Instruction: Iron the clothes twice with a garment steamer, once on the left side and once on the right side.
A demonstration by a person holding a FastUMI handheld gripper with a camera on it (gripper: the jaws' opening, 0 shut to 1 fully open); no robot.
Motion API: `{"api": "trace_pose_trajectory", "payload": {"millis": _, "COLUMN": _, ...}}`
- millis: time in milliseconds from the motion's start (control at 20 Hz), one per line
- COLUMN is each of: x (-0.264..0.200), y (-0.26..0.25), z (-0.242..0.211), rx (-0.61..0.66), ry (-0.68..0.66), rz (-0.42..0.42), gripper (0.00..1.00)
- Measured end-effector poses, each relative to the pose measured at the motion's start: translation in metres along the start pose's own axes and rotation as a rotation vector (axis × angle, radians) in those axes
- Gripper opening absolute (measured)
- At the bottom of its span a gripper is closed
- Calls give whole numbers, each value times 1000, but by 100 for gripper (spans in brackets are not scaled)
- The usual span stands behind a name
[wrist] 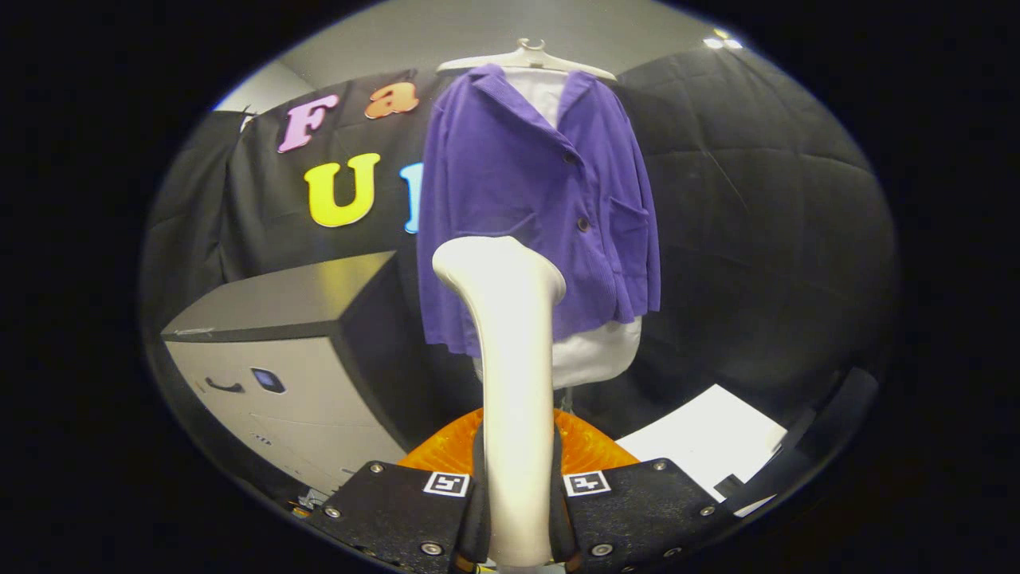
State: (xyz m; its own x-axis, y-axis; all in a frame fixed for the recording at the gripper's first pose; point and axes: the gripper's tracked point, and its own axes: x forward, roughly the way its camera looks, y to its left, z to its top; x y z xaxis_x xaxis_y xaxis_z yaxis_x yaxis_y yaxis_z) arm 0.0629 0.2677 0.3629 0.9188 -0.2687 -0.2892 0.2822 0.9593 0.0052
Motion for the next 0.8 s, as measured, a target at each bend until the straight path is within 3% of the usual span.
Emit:
{"api": "trace_pose_trajectory", "payload": {"millis": 550, "x": -119, "y": 114, "z": 126, "rx": -142, "ry": -236, "rz": 189, "gripper": 28}}
{"api": "trace_pose_trajectory", "payload": {"millis": 800, "x": -146, "y": 128, "z": 127, "rx": -136, "ry": -263, "rz": 207, "gripper": 28}}
